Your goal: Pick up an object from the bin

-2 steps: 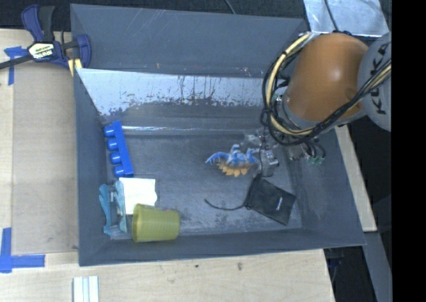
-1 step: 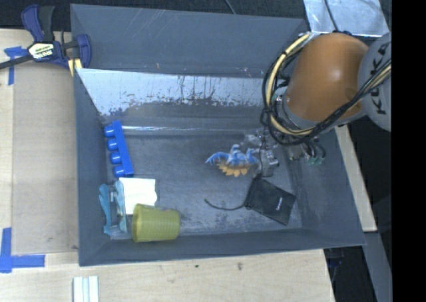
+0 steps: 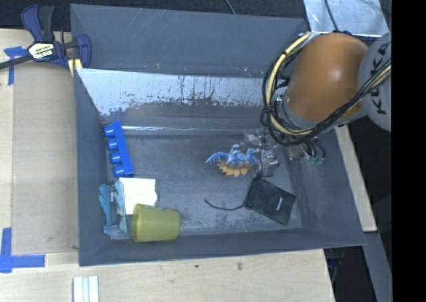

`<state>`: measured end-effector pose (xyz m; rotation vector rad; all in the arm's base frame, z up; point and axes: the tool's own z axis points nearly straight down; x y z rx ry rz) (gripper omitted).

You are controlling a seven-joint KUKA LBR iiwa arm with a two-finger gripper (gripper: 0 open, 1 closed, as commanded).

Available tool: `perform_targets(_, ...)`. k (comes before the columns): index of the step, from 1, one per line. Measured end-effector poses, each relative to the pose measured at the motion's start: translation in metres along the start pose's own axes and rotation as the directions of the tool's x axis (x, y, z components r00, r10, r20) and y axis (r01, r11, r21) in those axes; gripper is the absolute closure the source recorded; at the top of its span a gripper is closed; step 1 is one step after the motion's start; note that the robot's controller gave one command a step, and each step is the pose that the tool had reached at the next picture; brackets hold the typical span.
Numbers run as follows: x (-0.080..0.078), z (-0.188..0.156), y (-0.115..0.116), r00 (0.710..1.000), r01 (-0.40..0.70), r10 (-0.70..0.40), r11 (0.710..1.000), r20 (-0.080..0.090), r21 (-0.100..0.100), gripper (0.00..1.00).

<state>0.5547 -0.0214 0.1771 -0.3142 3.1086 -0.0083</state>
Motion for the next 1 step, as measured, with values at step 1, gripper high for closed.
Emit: perform_targets(1, -0.0039, -0.1250, 0.0169, 0.999, 0.055, -0.055, 0.999, 0.003, 0.001, 1.00)
